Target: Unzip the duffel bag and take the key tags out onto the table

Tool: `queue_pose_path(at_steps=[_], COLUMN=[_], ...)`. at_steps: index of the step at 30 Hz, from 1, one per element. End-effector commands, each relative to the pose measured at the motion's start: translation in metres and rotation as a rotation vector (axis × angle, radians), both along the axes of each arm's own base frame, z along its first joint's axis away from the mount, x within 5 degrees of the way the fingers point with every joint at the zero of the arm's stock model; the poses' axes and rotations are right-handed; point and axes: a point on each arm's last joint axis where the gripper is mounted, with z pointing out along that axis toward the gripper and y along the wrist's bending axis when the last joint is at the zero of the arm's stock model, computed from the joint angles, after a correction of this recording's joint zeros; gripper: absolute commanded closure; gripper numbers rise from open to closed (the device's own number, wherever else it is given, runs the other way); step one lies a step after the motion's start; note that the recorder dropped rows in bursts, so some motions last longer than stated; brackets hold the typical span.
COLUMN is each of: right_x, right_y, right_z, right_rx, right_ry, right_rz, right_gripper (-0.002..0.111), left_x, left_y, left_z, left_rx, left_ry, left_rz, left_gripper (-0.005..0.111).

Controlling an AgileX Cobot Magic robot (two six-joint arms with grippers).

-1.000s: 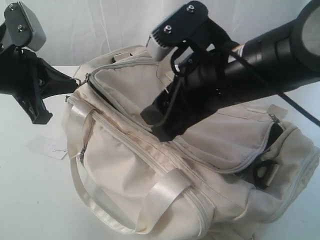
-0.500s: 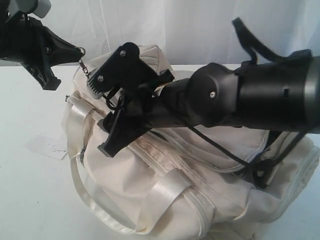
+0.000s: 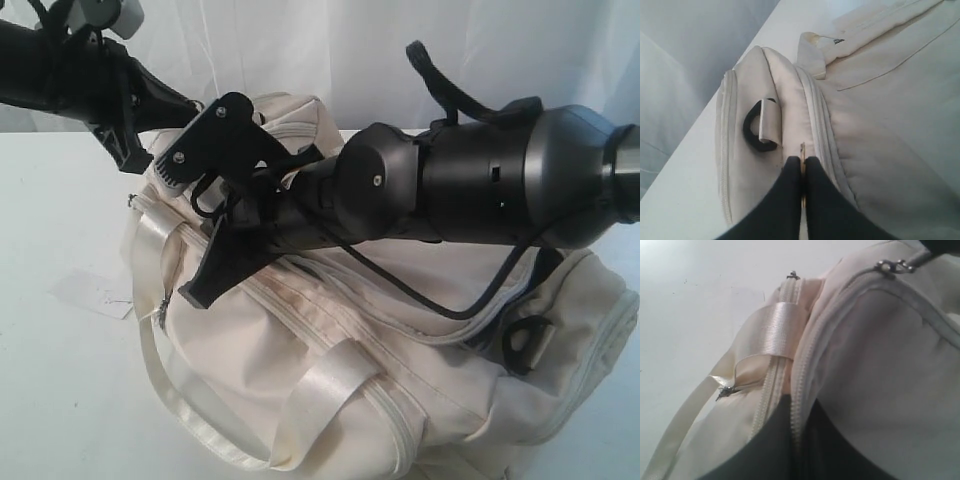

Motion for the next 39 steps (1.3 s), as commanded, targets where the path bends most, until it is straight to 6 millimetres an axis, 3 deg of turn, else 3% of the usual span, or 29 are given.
queue_pose_path(at_steps=[1, 11, 20, 30, 39], right_x=[-0.007, -0.008, -0.009, -0.009, -0.011], right_y=[0.003, 0.003, 0.004, 0.004, 0.004], right_z=[-0.004, -0.005, -0.005, -0.005, -0.006], right_rx=[-0.028, -0.036, -0.010, 0.010, 0.012], right_ry=[0.039, 0.051, 0.088, 0.121, 0.160], right_rz=[0.036, 0.043, 0.020, -0.005, -0.005], right_gripper=[0.108, 0.108, 0.108, 0.108, 0.108], left_x=[0.010, 0.048, 0.076, 0.094, 0.106], left_y=[-0.014, -0.030, -0.041, -0.048, -0.067], left_z=[0.001, 0.002, -0.011, -0.023, -0.023], left_rx=[-0.020, -0.049, -0.080, -0.087, -0.089], left_ry=[-0.016, -0.017, 0.045, 0.070, 0.044], left_rz=[-0.031, -0.058, -0.094, -0.128, -0.159], left_gripper=[0.107, 0.107, 0.107, 0.107, 0.107])
